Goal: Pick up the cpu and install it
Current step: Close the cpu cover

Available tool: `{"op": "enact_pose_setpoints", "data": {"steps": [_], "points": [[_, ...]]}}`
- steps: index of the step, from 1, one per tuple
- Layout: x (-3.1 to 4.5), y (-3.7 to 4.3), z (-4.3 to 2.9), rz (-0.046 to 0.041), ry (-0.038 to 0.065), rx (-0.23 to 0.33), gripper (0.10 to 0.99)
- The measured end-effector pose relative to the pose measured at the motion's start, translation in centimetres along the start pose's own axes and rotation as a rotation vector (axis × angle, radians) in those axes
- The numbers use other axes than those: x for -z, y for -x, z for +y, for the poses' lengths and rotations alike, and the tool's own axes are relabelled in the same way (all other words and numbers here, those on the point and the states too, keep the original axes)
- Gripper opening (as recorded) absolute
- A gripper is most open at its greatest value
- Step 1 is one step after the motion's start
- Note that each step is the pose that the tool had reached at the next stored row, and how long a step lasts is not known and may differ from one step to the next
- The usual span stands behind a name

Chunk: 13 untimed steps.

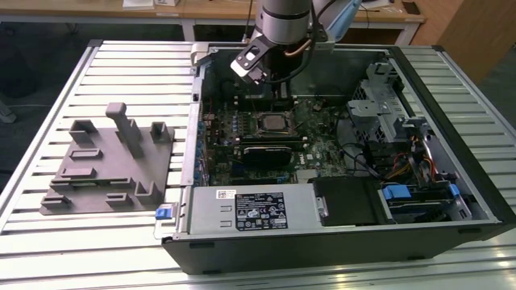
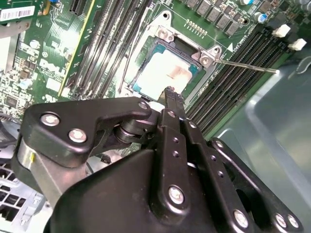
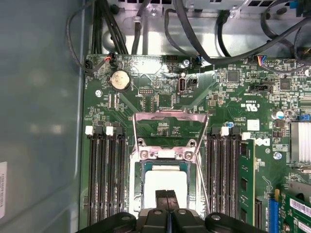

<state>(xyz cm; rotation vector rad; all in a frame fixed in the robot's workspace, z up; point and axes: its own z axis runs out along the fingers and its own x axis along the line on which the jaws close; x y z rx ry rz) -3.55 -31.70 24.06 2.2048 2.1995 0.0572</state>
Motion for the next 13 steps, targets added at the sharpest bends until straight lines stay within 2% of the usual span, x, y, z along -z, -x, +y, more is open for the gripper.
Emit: {"op": "enact_pose_setpoints", "data": {"steps": [7,13], "points": [[0.94,-0.01,0.04,0.0,-0.001,0.0,0.106],[2.47,-0.01,0.11,0.0,-0.001,0.0,0.106]]}}
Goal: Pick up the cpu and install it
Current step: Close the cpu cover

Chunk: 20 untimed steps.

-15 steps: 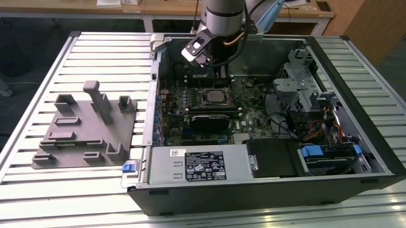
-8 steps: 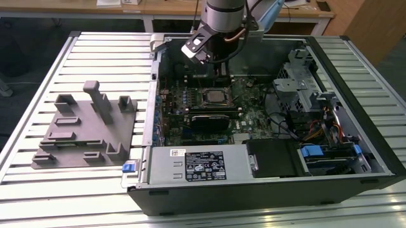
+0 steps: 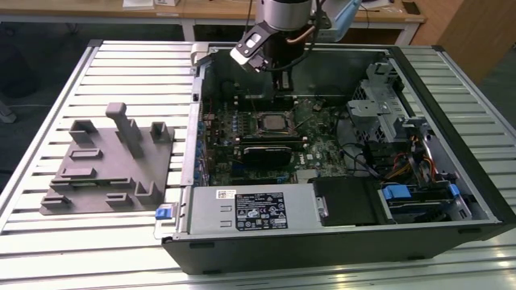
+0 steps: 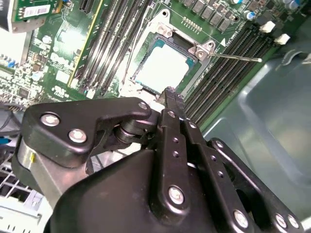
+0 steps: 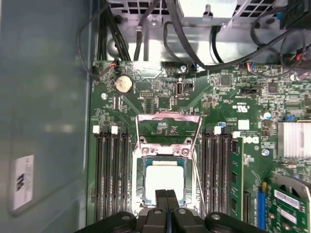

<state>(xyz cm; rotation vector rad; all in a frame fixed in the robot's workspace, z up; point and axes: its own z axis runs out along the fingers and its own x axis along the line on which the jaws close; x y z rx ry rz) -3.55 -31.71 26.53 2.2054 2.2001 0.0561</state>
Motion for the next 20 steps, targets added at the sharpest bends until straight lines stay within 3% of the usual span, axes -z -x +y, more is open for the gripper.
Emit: {"op": "enact_pose_setpoints", "data": {"steps": [3,14,20], "points": [[1.11,0.06,0.06,-0.0001,0.0,0.0,0.106],[1.2,1.36,0.06,0.0001,0.0,0.0,0.106],[2.03,1.41,0.19,-0.0001,-0.002,0.0,0.106]]}}
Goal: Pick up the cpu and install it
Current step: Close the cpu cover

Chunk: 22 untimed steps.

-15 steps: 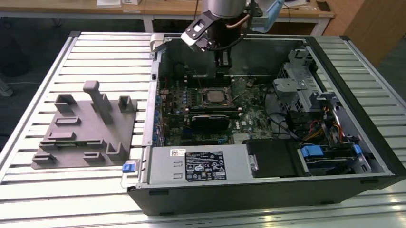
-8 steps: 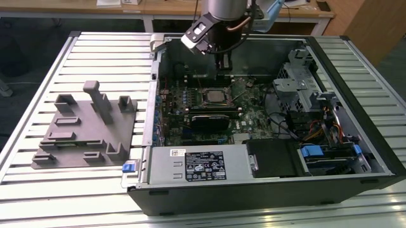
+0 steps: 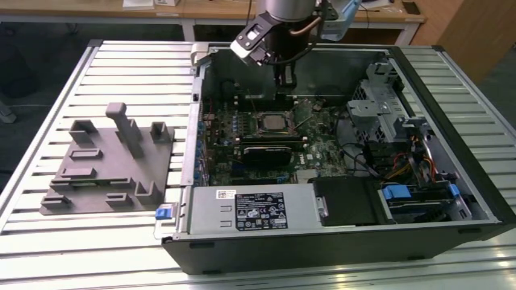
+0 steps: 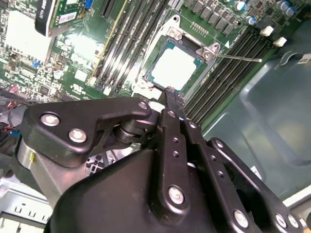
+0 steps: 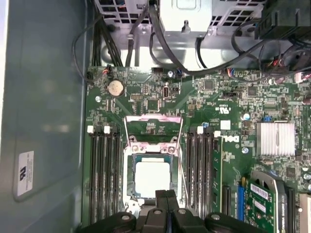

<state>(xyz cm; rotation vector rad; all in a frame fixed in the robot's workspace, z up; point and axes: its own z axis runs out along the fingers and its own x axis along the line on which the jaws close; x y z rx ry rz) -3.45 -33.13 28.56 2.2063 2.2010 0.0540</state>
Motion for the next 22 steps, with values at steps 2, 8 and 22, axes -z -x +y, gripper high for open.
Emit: {"op": "enact_pose_setpoints", "data": {"steps": [2,8,22], "points": [[-0.02,0.0,0.16,0.0004,-0.001,0.0,0.106],[-0.06,0.0,1.2,0.0002,-0.003,0.0,0.106],[-1.0,0.0,4.05,0.0001,-0.017,0.0,0.106]]}}
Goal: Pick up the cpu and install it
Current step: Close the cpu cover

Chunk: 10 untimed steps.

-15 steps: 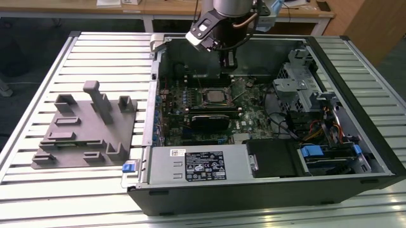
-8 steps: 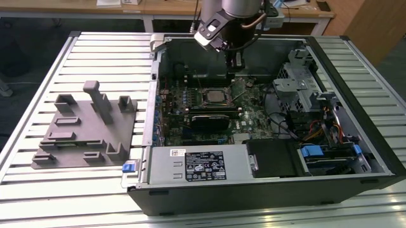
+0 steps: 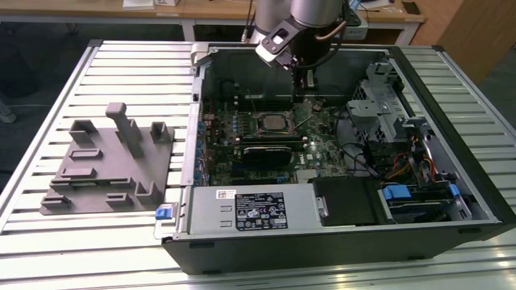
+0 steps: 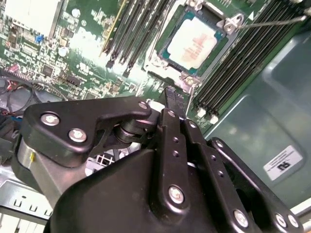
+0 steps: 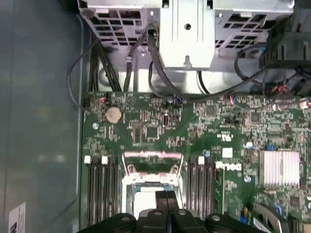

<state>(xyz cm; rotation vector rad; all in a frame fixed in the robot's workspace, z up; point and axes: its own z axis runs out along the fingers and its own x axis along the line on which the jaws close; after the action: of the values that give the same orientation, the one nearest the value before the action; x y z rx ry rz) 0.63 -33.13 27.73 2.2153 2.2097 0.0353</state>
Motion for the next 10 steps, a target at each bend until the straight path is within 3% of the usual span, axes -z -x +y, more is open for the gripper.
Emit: {"op": "enact_pose_setpoints", "data": {"steps": [10], "points": [[-0.59,-0.23,0.83,0.0009,-0.001,0.028,0.106]]}}
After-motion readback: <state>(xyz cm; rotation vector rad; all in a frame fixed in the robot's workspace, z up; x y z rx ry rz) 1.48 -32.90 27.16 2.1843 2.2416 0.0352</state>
